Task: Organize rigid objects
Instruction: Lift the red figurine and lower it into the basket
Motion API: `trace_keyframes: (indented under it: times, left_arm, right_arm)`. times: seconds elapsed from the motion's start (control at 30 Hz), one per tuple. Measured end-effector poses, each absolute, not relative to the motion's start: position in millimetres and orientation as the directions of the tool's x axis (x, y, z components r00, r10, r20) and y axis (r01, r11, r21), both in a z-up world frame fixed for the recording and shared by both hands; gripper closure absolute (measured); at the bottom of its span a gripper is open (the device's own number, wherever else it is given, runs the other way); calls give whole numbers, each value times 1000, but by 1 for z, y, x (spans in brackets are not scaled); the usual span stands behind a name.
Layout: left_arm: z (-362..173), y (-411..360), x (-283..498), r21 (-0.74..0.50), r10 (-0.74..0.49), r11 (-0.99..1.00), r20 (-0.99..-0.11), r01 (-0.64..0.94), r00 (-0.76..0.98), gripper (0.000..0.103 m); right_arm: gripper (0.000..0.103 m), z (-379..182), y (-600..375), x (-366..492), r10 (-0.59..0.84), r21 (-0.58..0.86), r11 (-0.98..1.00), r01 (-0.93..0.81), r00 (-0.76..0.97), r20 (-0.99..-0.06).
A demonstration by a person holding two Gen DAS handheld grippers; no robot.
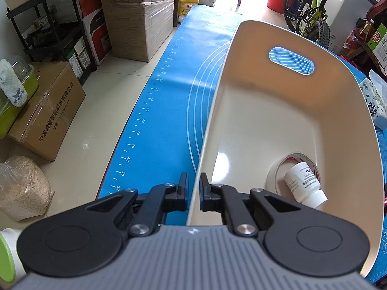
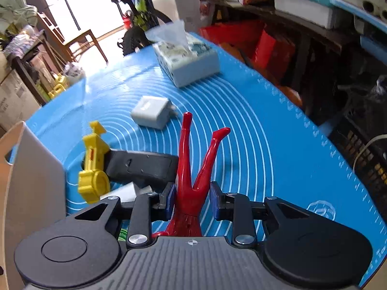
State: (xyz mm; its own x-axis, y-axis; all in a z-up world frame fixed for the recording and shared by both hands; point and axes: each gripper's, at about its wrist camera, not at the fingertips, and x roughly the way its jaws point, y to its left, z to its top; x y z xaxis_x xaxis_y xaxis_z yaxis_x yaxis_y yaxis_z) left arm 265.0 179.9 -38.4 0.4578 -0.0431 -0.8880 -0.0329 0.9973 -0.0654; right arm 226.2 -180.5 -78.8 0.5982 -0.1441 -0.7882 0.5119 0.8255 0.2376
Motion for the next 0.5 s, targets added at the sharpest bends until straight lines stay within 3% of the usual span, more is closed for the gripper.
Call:
trace_keyframes:
  times: [0.5]
  left_arm:
    - [-40, 181, 265, -67, -44, 997, -888, -33, 459, 92]
  right_arm:
    - [65, -13, -158, 226, -75, 302, 889, 344, 761, -645]
